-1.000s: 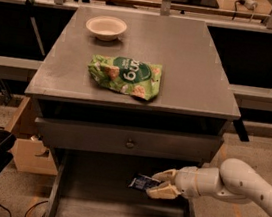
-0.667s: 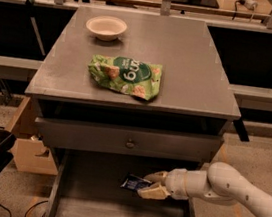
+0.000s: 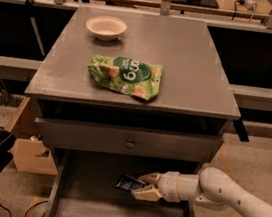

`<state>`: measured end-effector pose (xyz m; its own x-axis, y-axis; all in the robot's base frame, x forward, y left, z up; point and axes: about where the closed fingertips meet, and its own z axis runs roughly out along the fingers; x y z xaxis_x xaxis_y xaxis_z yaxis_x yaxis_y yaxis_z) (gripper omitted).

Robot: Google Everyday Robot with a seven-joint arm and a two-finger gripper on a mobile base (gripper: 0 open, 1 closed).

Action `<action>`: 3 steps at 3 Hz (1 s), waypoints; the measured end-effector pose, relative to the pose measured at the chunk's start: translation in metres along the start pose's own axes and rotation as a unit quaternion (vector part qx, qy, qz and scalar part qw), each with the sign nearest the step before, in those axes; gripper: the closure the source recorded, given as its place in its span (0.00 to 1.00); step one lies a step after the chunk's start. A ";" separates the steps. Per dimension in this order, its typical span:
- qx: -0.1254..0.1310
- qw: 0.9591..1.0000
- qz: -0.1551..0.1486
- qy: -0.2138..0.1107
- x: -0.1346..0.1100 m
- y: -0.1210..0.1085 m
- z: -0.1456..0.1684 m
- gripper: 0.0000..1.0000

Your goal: Place rxbar blueberry into middle drawer

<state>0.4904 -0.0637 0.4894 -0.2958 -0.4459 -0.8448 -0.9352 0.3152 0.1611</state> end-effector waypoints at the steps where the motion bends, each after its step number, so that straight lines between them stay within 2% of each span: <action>1: -0.001 1.000 0.000 0.000 0.000 0.001 0.002 0.59; 3: -0.005 1.000 -0.001 -0.001 -0.001 0.003 0.005 0.13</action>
Offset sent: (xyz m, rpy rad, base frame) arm -0.0002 0.0016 -0.0004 0.0011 0.0002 0.0020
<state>0.4891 -0.0582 0.4882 -0.2940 -0.4451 -0.8458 -0.9376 0.3063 0.1648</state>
